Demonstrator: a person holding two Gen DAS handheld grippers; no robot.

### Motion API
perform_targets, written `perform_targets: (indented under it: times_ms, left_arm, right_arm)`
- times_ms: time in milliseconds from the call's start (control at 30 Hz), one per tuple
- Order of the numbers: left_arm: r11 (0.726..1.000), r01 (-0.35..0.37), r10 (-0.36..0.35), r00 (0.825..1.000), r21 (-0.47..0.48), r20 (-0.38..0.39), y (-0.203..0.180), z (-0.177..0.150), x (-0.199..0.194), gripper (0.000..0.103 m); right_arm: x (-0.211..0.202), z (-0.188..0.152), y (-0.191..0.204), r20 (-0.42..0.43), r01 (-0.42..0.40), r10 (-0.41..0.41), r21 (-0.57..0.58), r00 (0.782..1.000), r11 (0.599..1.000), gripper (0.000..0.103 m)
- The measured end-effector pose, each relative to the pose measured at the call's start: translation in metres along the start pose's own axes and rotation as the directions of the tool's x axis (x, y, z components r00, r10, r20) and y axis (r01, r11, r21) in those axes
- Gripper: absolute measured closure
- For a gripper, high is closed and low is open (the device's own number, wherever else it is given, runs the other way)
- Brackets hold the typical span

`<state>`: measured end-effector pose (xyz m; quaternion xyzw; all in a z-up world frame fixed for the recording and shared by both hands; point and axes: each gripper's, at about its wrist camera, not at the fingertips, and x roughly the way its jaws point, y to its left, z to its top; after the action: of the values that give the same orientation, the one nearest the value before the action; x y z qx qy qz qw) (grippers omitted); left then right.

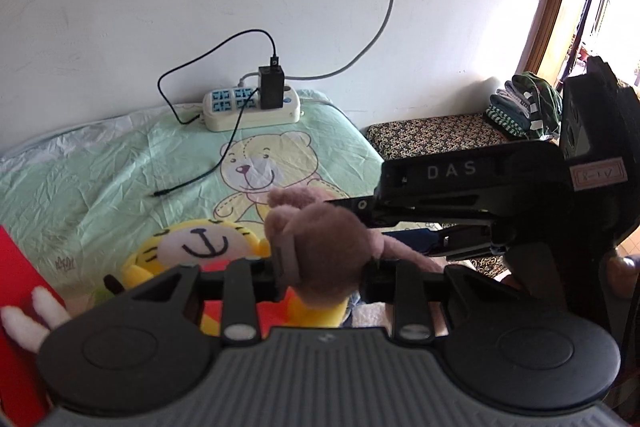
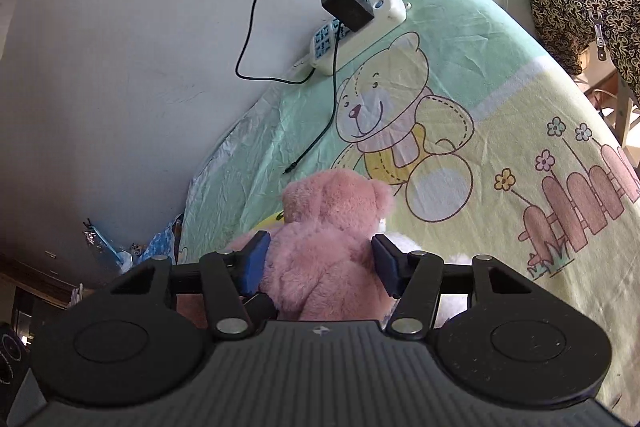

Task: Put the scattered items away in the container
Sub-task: 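Carry the pink teddy bear with the right tool over the red box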

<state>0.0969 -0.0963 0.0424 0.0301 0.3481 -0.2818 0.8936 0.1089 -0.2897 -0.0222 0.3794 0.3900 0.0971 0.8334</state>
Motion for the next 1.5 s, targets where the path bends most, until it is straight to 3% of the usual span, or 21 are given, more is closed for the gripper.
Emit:
perform_targets:
  times_ms: [333,500,700,733,833,967,1000,1067,1133,1233,1300,1400,1500]
  left_arm:
    - [0.995,-0.077,0.080,0.995,-0.056,0.056,0.002,-0.028,-0.072,0.074]
    - [0.980,-0.177,0.185,0.978,-0.087,0.095,0.013,-0.043,-0.111,0.074]
    - [0.968,-0.221,0.237,0.960,-0.118,0.147,0.049,-0.055,-0.155,0.074]
    - [0.968,-0.219,0.236,0.960,-0.121,0.152,0.057,-0.057,-0.160,0.073]
    - [0.972,-0.190,0.209,0.969,-0.141,0.131,0.089,-0.063,-0.174,0.074]
    - [0.967,-0.181,0.203,0.972,-0.177,0.117,0.135,-0.074,-0.174,0.074]
    - [0.965,-0.187,0.209,0.972,-0.182,0.111,0.147,-0.076,-0.172,0.077]
    - [0.966,-0.180,0.197,0.978,-0.186,0.075,0.171,-0.083,-0.166,0.093]
    - [0.968,-0.169,0.182,0.982,-0.185,0.055,0.191,-0.089,-0.168,0.093]
    - [0.984,-0.112,0.120,0.991,-0.135,0.053,0.205,-0.105,-0.184,0.093]
    - [0.995,-0.054,0.058,0.997,-0.080,0.053,0.211,-0.117,-0.196,0.092]
    - [0.999,0.050,-0.049,0.999,0.014,-0.017,0.214,-0.138,-0.202,0.072]
    - [0.986,0.154,-0.147,0.985,0.070,-0.090,0.209,-0.153,-0.196,0.059]
  right_arm:
    - [-0.024,-0.050,0.048,0.023,-0.073,0.075,-0.074,0.997,0.995,0.045]
    - [-0.018,-0.070,0.079,-0.002,-0.136,0.137,-0.106,0.991,0.985,0.045]
    - [-0.008,-0.094,0.126,-0.017,-0.197,0.197,-0.137,0.980,0.971,0.048]
    - [-0.004,-0.098,0.135,-0.022,-0.219,0.218,-0.136,0.976,0.966,0.068]
    - [0.012,-0.115,0.166,-0.058,-0.275,0.270,-0.142,0.961,0.951,0.087]
    - [0.054,-0.145,0.203,-0.042,-0.228,0.225,-0.225,0.974,0.947,0.082]
    - [0.068,-0.151,0.207,-0.043,-0.206,0.201,-0.227,0.979,0.952,0.082]
    - [0.086,-0.156,0.212,-0.061,-0.193,0.184,-0.188,0.981,0.963,0.082]
    - [0.089,-0.158,0.215,-0.062,-0.206,0.199,-0.150,0.978,0.967,0.081]
    - [0.073,-0.163,0.221,-0.022,-0.155,0.154,-0.181,0.988,0.971,0.066]
    - [0.057,-0.171,0.221,-0.009,-0.102,0.103,-0.228,0.995,0.968,0.060]
    - [0.039,-0.189,0.210,0.027,0.058,-0.052,-0.290,0.998,0.955,0.044]
    - [0.025,-0.208,0.188,0.060,0.237,-0.230,-0.282,0.971,0.930,0.042]
